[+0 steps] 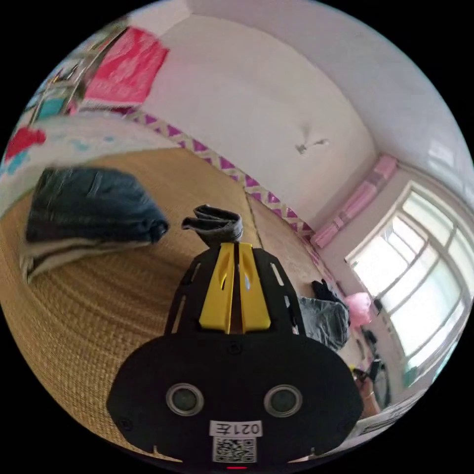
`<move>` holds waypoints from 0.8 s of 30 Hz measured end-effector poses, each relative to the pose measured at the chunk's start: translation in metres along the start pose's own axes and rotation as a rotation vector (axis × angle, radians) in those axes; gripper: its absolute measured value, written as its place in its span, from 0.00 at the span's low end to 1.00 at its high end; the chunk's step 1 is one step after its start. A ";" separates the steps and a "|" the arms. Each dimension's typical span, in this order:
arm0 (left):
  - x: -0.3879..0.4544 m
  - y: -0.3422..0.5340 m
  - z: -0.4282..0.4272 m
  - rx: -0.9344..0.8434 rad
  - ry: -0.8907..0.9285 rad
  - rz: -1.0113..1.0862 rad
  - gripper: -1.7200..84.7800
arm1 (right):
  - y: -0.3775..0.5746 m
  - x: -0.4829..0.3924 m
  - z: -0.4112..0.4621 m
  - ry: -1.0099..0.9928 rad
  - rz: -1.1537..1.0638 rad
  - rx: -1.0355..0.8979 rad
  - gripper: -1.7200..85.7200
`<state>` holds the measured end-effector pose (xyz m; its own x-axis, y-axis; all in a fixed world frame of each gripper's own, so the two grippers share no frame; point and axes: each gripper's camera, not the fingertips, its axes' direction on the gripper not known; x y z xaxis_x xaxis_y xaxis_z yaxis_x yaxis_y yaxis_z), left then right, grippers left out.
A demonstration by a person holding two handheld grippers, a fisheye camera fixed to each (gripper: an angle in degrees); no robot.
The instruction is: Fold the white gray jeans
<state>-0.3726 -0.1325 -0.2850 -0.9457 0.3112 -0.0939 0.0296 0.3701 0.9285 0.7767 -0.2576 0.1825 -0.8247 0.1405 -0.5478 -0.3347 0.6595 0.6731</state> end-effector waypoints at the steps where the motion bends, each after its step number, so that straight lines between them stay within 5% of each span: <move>1: 0.053 -0.003 0.006 -0.018 0.014 0.120 0.01 | 0.009 0.006 -0.006 -0.015 0.016 0.012 0.01; 10: 0.365 0.123 0.176 -0.294 0.088 0.653 0.01 | 0.048 0.019 -0.039 -0.063 -0.004 0.081 0.01; 15: 0.390 0.233 0.305 -0.602 -0.011 0.686 0.01 | 0.064 0.015 -0.053 -0.055 -0.027 0.093 0.01; 21: 0.392 0.228 0.299 -0.509 0.077 0.621 0.02 | 0.073 0.015 -0.071 -0.071 -0.040 0.120 0.02; 24: 0.382 0.238 0.324 -0.658 0.117 0.621 0.07 | 0.058 0.019 -0.080 -0.039 -0.044 0.141 0.04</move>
<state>-0.6221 0.3580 -0.2157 -0.8491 0.1840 0.4951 0.3876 -0.4198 0.8207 0.7052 -0.2759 0.2506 -0.7916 0.1358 -0.5957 -0.3003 0.7627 0.5729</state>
